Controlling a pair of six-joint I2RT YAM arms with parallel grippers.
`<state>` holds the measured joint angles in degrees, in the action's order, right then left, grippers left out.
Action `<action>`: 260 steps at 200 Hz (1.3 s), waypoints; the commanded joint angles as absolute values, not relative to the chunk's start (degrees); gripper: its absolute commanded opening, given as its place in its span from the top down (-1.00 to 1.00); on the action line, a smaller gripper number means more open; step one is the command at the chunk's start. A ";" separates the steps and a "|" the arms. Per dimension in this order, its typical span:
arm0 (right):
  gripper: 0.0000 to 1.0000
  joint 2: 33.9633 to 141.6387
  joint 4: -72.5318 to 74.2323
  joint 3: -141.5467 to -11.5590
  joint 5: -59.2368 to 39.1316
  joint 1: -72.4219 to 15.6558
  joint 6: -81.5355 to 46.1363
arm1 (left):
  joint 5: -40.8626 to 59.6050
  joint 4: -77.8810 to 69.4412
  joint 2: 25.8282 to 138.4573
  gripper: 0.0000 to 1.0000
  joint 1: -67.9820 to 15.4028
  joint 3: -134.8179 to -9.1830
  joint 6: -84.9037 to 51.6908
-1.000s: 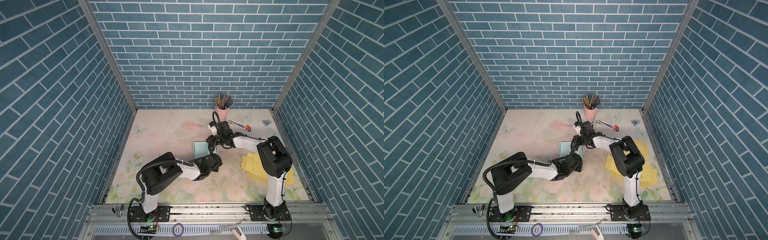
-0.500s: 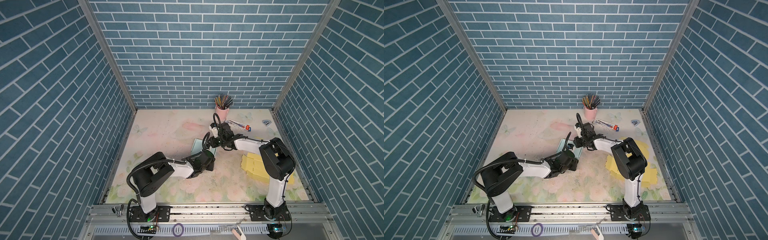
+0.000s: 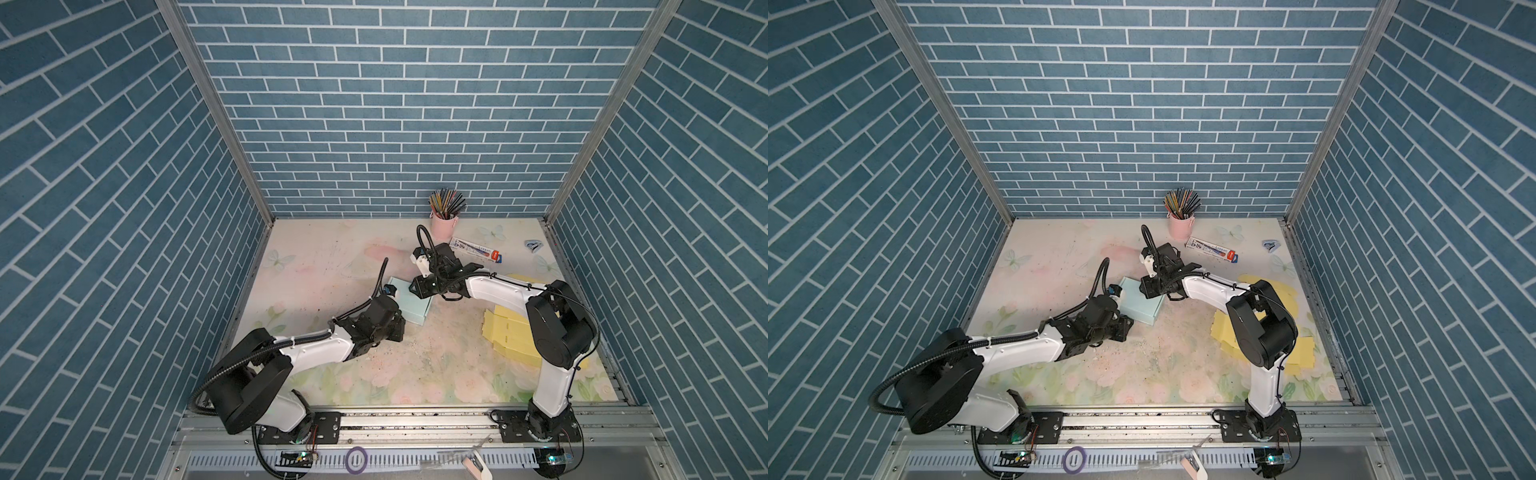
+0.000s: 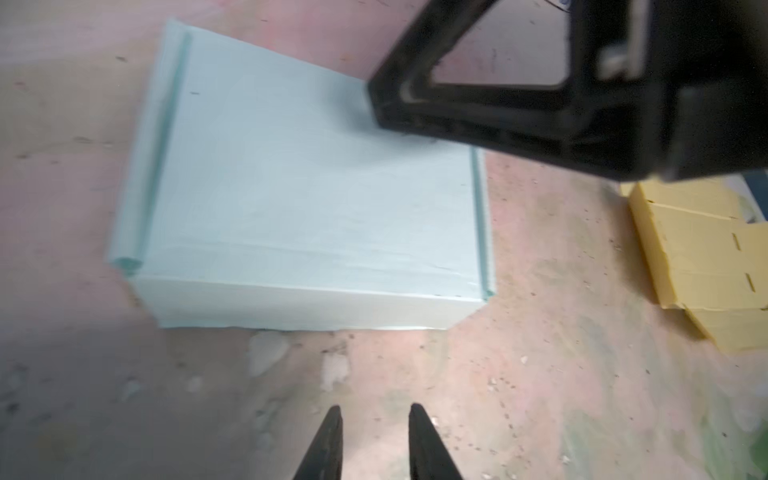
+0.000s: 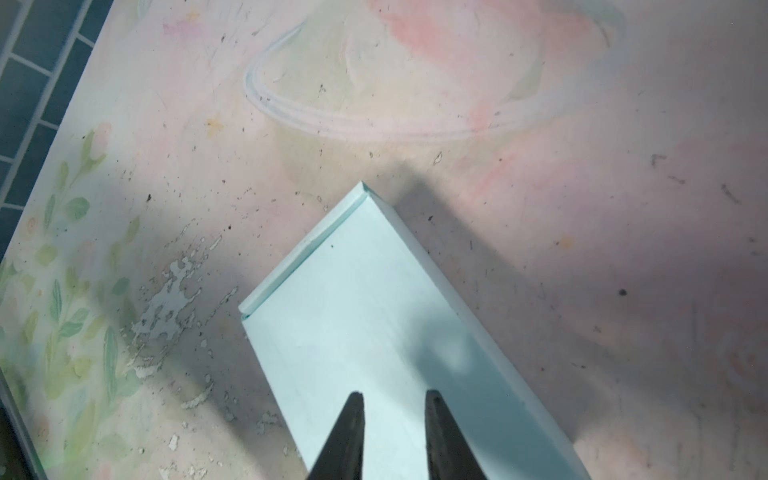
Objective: Fold the paper box
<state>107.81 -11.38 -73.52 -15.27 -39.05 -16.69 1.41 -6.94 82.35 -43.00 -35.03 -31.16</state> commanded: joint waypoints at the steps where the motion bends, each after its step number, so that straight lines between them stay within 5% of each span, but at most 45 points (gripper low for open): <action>1: 0.45 109.55 -11.11 -74.90 -13.54 -38.59 -18.95 | 3.44 -4.67 82.25 0.46 -38.68 -33.94 -28.60; 94: 0.40 119.65 -11.58 -84.16 -10.37 -37.71 -19.87 | 5.05 -15.99 90.65 0.54 -31.61 -32.80 -26.63; 217: 0.54 129.07 -16.82 -89.11 -25.84 -40.54 -15.57 | 5.52 -25.24 101.05 0.65 -30.76 -36.16 -24.71; 260: 0.54 126.79 -17.94 -88.61 -22.21 -40.88 -15.04 | 4.57 -24.25 98.51 0.64 -30.76 -35.12 -25.04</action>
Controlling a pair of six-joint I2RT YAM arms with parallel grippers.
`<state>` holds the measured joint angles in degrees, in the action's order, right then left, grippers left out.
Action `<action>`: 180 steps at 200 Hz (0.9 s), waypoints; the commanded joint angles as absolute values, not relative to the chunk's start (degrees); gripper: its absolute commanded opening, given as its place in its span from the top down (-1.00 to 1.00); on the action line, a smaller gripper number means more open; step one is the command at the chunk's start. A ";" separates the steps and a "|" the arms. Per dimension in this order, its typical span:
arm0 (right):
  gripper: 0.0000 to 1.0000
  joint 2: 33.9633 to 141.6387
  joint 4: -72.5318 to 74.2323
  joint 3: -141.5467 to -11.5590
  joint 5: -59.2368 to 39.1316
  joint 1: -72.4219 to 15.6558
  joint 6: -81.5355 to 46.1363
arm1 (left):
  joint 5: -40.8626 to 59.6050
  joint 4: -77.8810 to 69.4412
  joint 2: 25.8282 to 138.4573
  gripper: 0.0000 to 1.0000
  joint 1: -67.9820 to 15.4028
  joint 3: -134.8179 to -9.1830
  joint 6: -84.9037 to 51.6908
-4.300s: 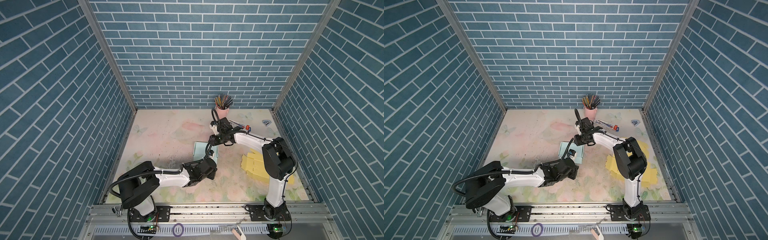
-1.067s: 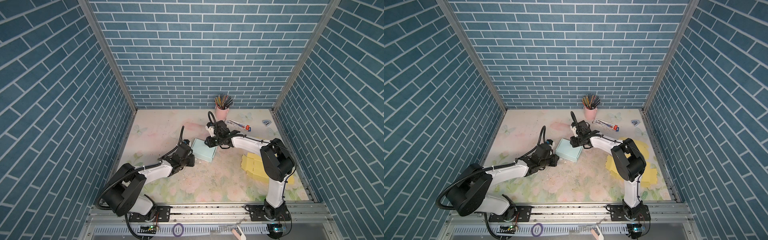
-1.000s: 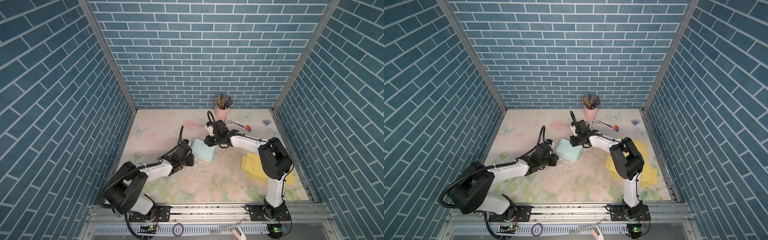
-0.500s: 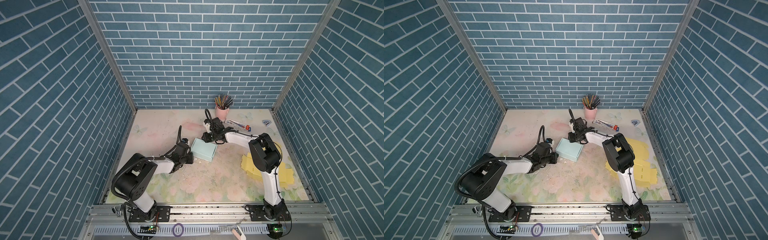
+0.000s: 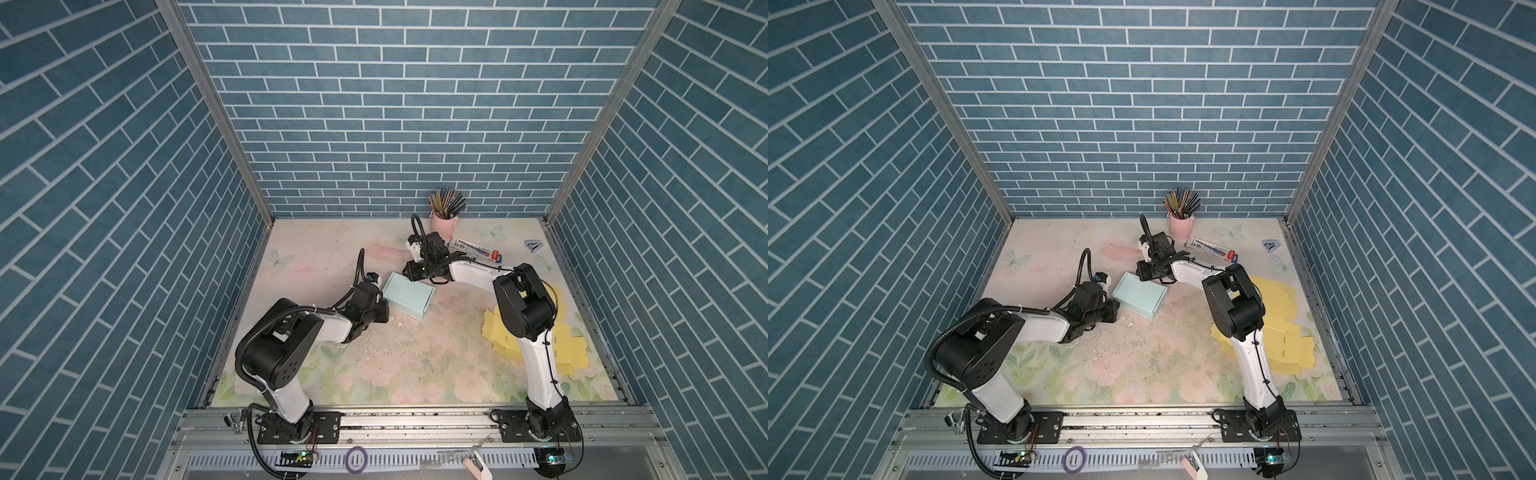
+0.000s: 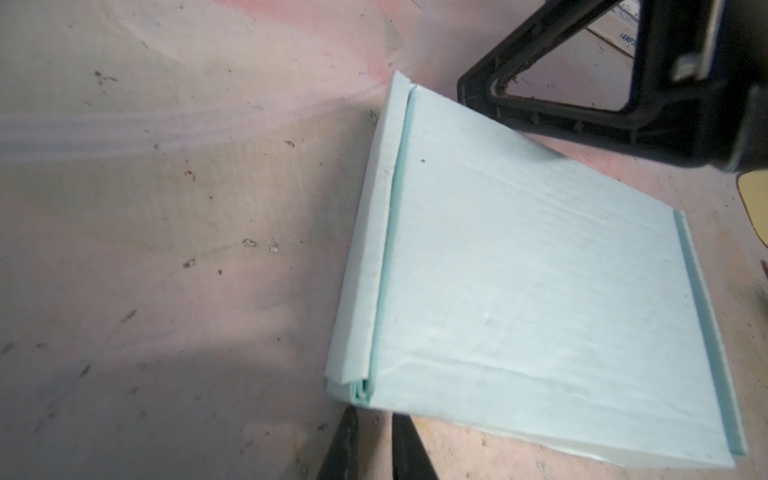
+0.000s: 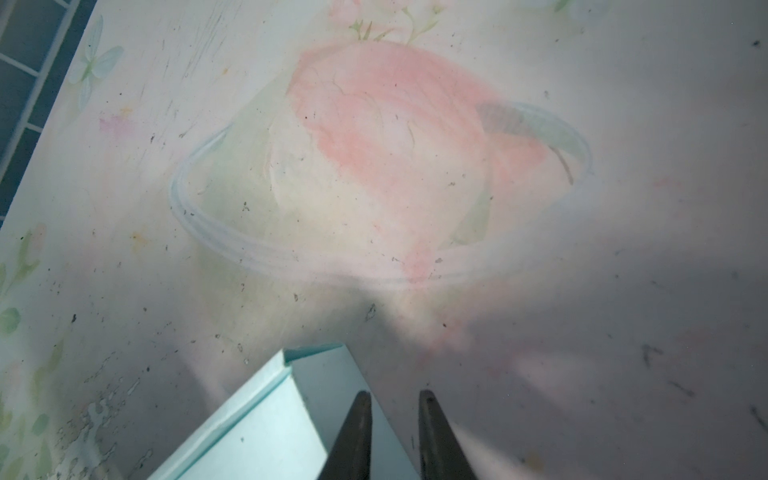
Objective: Fold the paper box
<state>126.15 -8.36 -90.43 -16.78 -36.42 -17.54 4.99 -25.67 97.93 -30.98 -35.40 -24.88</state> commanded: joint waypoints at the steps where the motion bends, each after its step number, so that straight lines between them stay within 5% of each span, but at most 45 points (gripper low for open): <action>1: 0.53 126.63 -17.93 -88.56 -21.96 -40.87 -15.03 | 4.53 -24.12 98.34 0.64 -30.76 -35.05 -25.09; 99: 0.30 110.94 -17.06 -86.09 -10.23 -37.82 -16.30 | 5.26 -8.18 77.60 0.42 -30.85 -26.77 -27.34; 147: 0.36 94.95 -11.45 -68.52 -10.13 -38.29 -20.21 | 4.81 2.99 64.75 0.36 -30.58 -28.42 -26.06; 180: 0.38 84.81 -10.30 -55.64 -11.17 -40.62 -23.80 | 10.03 4.02 68.31 0.14 -27.93 -34.96 -24.11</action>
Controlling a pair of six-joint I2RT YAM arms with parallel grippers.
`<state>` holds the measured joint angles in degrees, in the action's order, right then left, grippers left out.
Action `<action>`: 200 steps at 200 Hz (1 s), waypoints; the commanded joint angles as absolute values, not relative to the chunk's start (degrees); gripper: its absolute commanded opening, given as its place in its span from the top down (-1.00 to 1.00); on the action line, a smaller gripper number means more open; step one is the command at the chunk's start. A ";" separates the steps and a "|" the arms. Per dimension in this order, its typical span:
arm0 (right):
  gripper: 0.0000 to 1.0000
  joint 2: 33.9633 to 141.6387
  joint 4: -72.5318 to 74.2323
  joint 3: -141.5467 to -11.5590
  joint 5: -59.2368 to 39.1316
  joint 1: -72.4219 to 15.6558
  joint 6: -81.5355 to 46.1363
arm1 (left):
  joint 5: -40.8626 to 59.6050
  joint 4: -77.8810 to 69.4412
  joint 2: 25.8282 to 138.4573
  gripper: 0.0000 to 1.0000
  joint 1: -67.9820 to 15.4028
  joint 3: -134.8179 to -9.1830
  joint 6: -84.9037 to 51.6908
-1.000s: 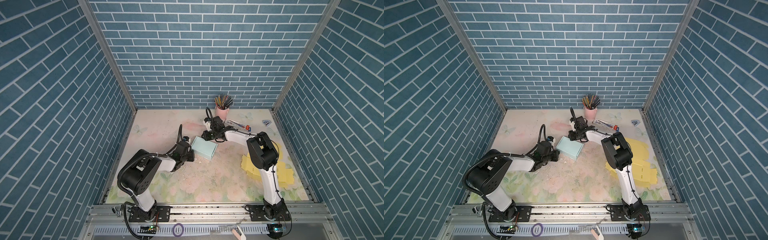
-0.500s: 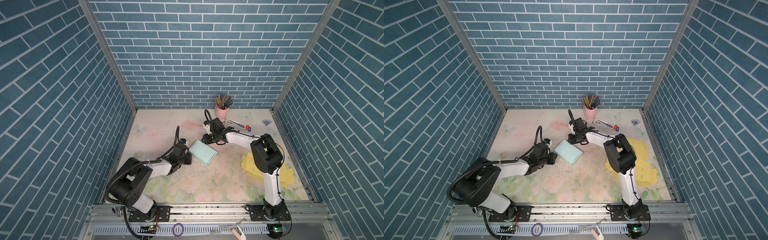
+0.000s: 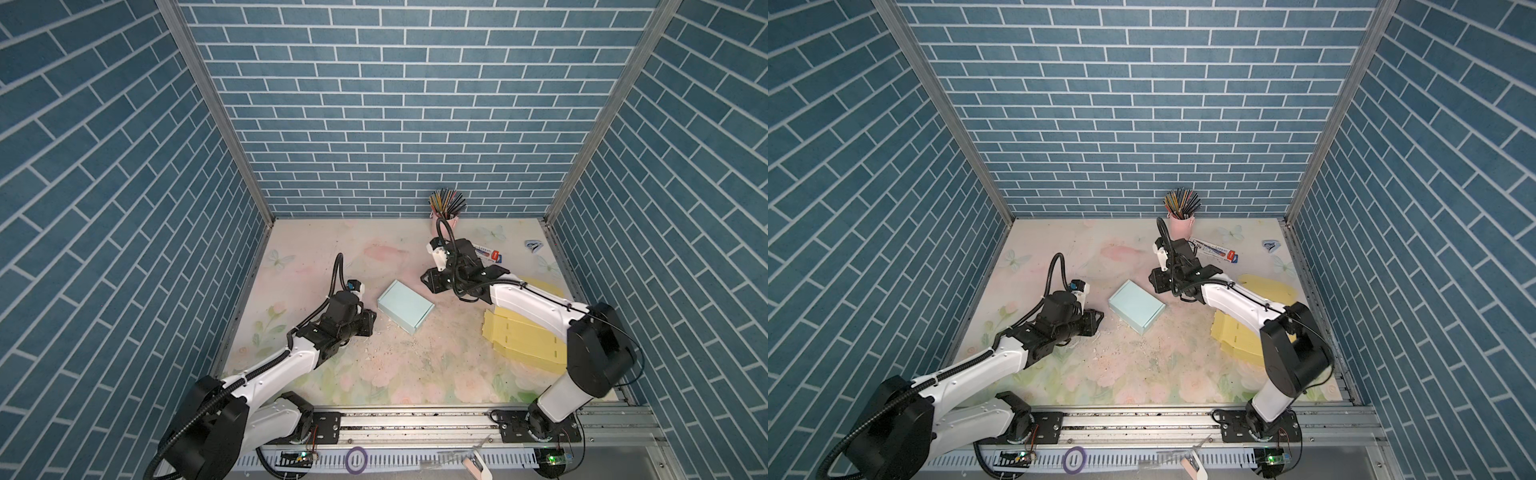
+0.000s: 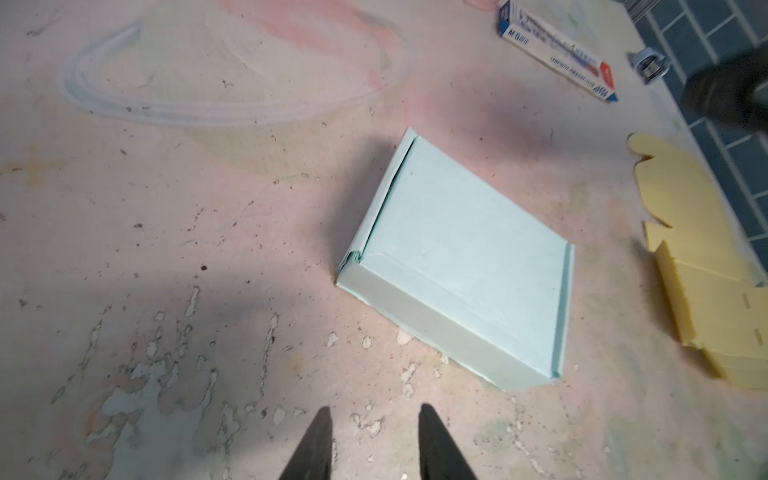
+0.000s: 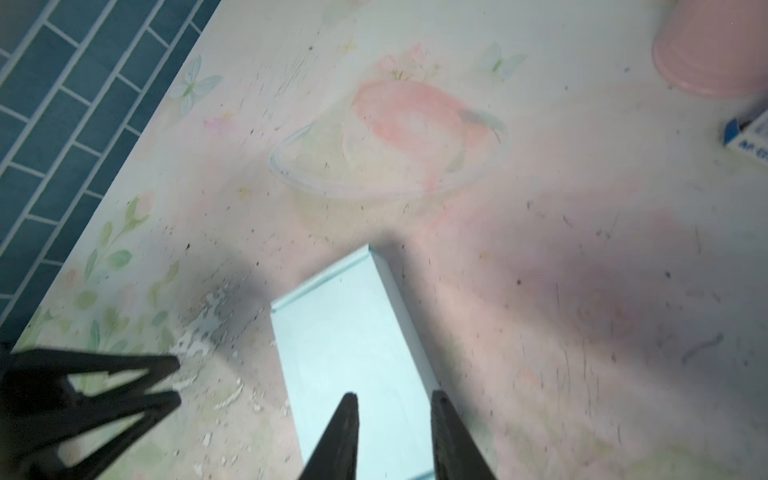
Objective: Fold the paper box
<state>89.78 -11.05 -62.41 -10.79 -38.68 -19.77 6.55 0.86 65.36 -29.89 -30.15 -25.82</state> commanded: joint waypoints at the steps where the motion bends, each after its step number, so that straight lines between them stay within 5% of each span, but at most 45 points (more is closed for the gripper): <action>1: 0.38 84.46 -10.29 -55.24 -11.17 -40.70 -23.94 | 10.20 4.03 68.61 0.13 -27.85 -35.19 -24.05; 60: 0.33 74.83 4.68 -36.54 -16.61 -44.12 -37.97 | 19.38 -1.23 82.96 -0.39 -23.28 -44.70 -22.49; 143: 0.37 89.47 19.48 -37.63 -21.94 -42.42 -40.61 | 24.87 -5.84 96.24 -0.37 -23.03 -48.70 -22.10; 200: 0.39 91.97 18.83 -40.13 -23.83 -41.65 -39.91 | 13.00 -0.59 81.46 -0.37 -23.20 -41.45 -21.05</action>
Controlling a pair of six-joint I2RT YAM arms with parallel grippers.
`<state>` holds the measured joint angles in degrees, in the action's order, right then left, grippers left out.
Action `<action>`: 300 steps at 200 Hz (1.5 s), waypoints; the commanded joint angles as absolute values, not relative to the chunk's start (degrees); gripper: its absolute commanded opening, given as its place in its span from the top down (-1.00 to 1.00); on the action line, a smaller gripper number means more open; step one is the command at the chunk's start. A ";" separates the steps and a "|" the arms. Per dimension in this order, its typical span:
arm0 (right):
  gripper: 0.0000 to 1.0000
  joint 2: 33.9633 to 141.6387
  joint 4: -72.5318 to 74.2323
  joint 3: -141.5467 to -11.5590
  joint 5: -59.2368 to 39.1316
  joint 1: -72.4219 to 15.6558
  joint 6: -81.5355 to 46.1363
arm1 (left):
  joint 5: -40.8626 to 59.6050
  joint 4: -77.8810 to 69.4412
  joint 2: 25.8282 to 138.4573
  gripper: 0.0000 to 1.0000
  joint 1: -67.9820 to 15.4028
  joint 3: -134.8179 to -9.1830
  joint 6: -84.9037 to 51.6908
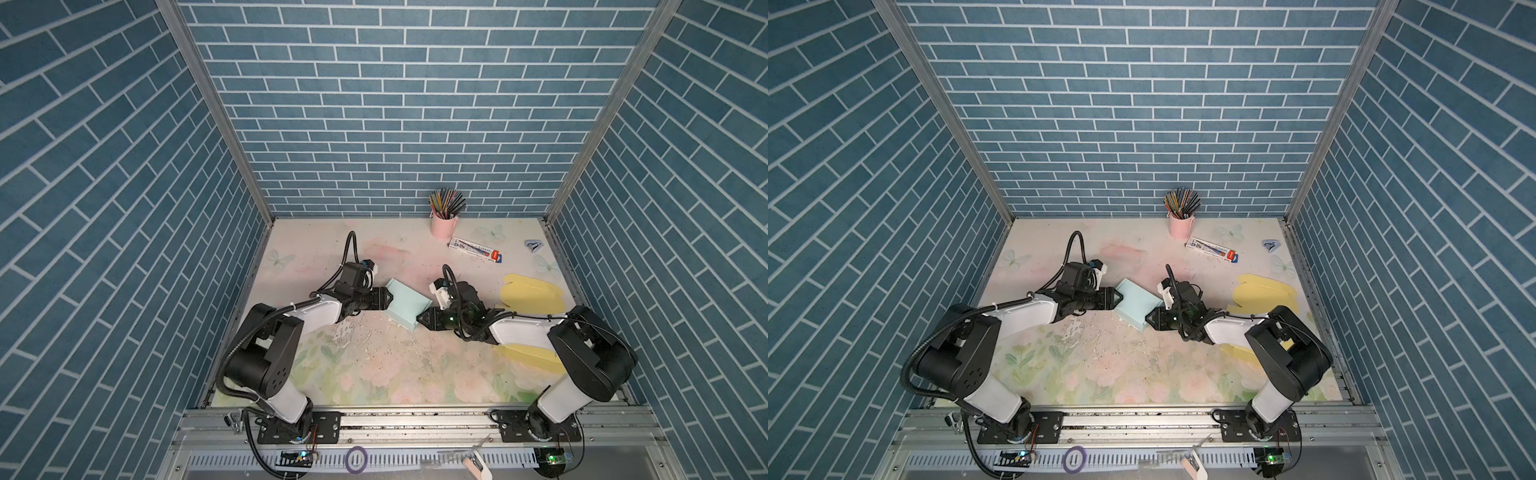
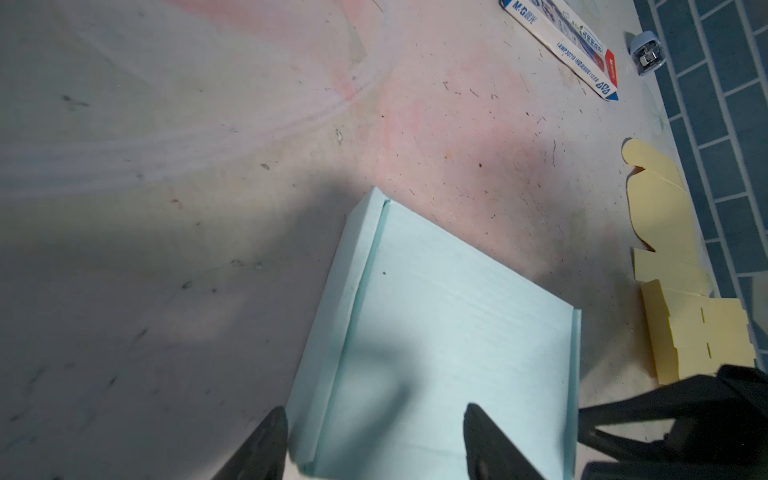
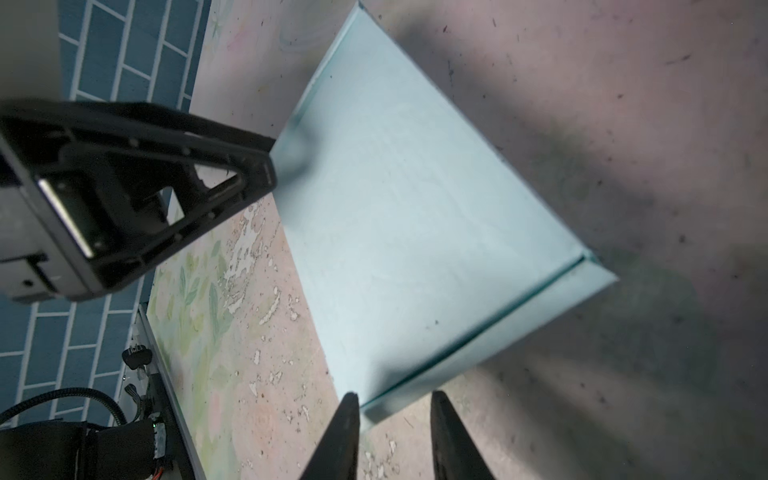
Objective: Fold the paper box
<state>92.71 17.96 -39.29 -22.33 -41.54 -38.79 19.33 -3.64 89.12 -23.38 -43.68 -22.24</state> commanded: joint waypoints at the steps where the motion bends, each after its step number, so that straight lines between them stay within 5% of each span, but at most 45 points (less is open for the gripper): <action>1: 0.39 91.86 18.60 -40.10 -23.74 -41.65 -39.86 | 12.83 -0.42 81.12 -0.37 -23.20 -41.33 -21.07; 41: 0.37 83.10 4.50 -40.49 -15.29 -40.81 -33.25 | 6.89 3.89 69.55 -0.34 -28.03 -34.51 -23.40; 97: 0.37 92.03 -9.98 -60.38 -13.45 -34.12 -19.64 | 1.00 -4.87 73.55 0.44 -43.68 -31.82 -31.56; 135: 0.39 104.60 -12.97 -72.72 -15.17 -32.63 -16.92 | -1.28 -12.44 81.11 0.75 -47.31 -31.85 -34.09; 188: 0.40 114.56 -10.14 -77.08 -21.32 -32.76 -19.61 | -1.80 -22.04 90.97 0.83 -48.82 -32.32 -35.92; 300: 0.47 118.11 -7.36 -73.72 -25.37 -37.70 -21.01 | -6.66 -32.27 100.98 0.78 -48.79 -34.47 -38.35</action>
